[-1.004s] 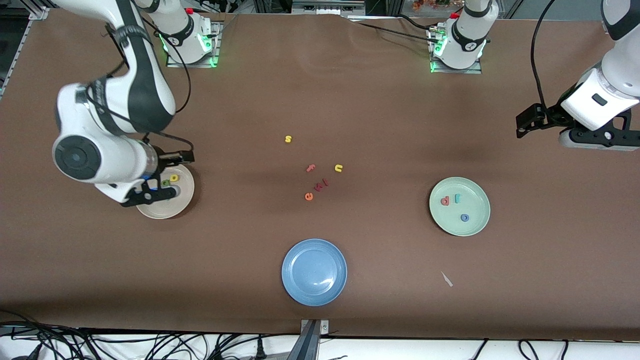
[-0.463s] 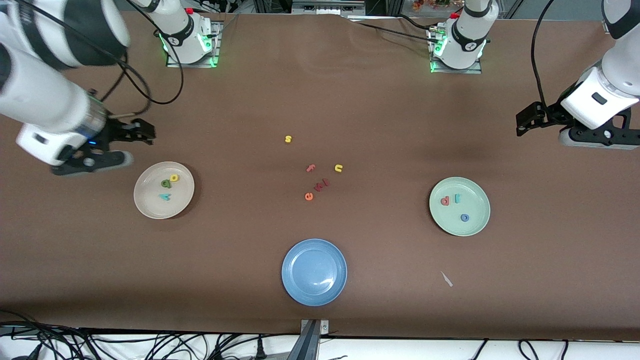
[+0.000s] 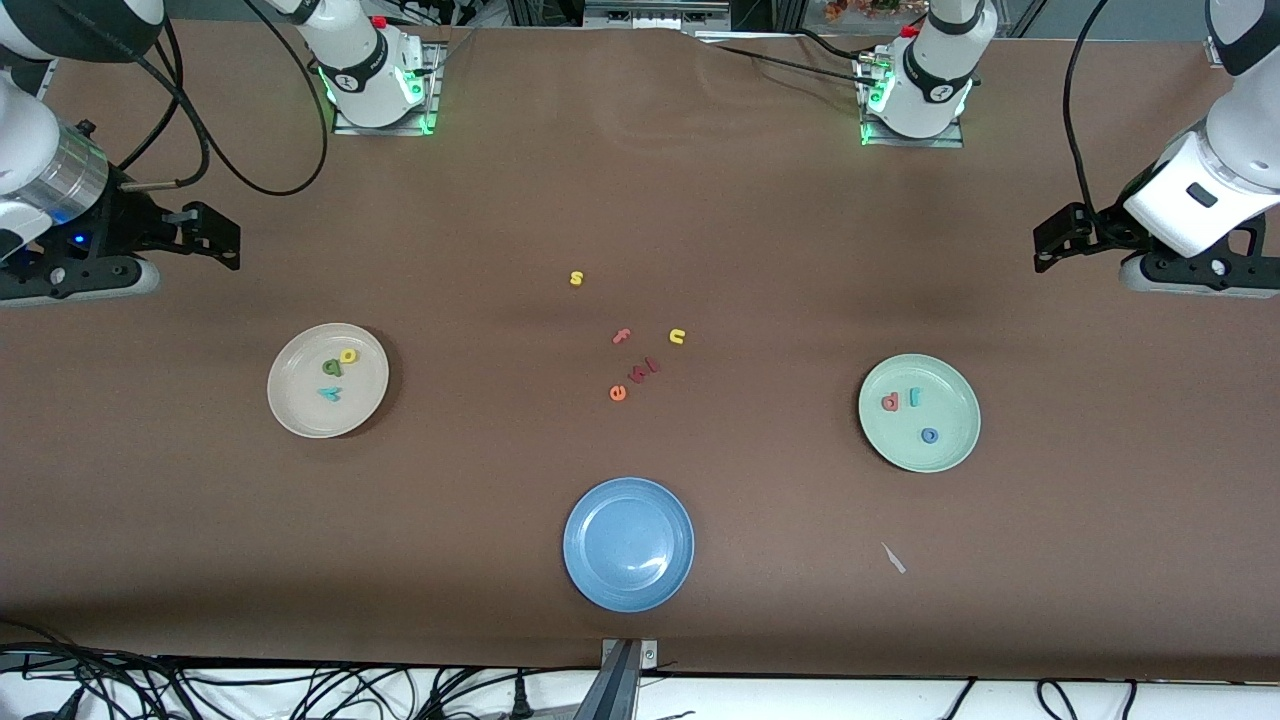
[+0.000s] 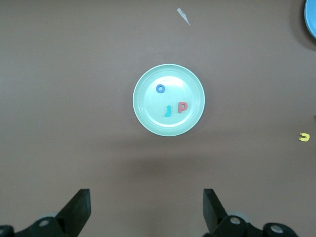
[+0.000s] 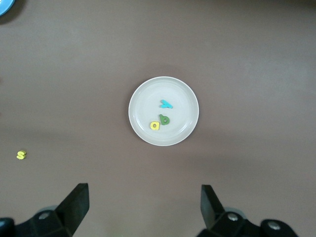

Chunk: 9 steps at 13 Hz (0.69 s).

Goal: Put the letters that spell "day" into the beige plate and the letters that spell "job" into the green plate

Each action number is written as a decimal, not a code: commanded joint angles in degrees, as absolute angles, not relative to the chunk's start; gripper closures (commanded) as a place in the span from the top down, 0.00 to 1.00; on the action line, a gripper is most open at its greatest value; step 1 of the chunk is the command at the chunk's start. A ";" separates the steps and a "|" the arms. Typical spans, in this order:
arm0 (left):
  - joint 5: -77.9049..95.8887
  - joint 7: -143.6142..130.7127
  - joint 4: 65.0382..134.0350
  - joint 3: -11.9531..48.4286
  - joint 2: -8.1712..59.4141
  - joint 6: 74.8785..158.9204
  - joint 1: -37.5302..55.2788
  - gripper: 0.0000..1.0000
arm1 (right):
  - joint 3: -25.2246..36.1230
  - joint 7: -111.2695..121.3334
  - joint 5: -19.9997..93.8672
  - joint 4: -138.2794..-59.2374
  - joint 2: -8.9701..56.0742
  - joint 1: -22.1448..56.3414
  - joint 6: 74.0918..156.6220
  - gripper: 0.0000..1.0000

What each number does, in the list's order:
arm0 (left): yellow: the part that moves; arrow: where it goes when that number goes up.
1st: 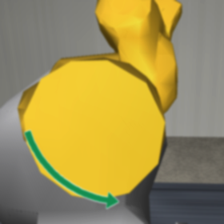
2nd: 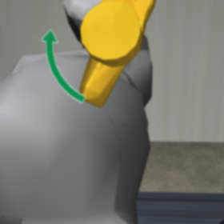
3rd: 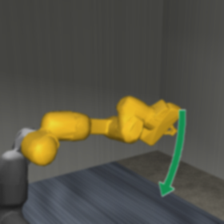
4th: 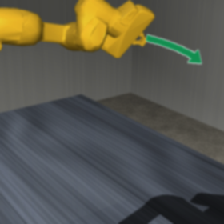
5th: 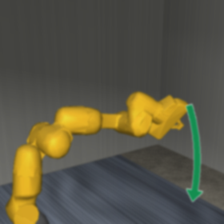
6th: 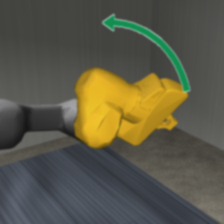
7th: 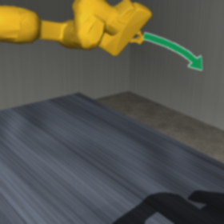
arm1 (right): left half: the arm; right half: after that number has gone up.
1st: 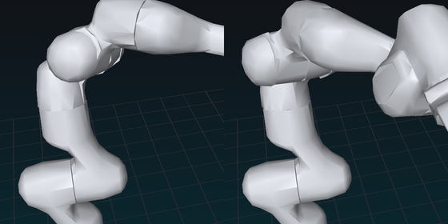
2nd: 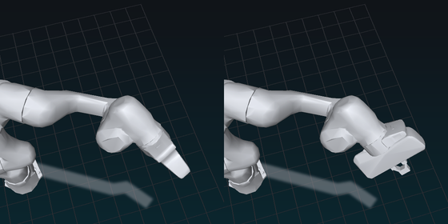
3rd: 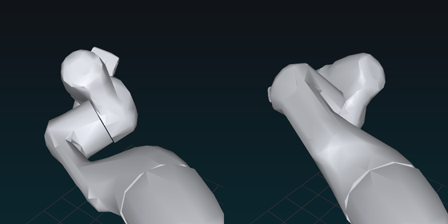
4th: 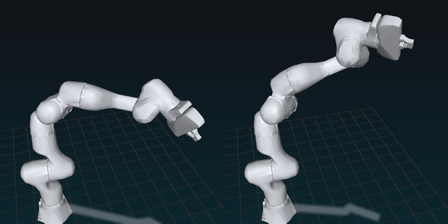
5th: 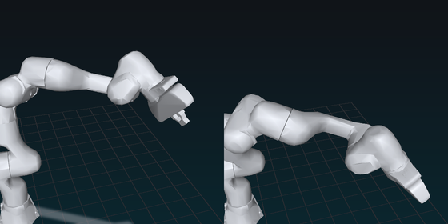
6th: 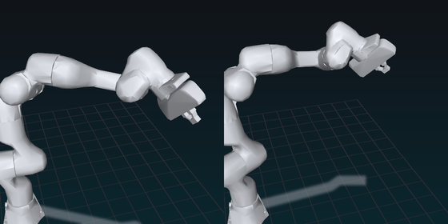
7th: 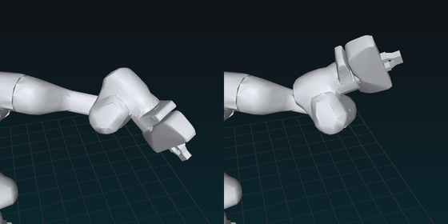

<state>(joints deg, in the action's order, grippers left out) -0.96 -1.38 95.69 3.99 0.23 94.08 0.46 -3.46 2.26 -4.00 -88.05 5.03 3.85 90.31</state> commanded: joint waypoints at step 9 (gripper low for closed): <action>-0.18 -1.32 94.04 4.48 0.53 93.16 0.26 1.00 | -4.66 -0.33 -2.82 -91.32 0.18 0.53 89.74 1.00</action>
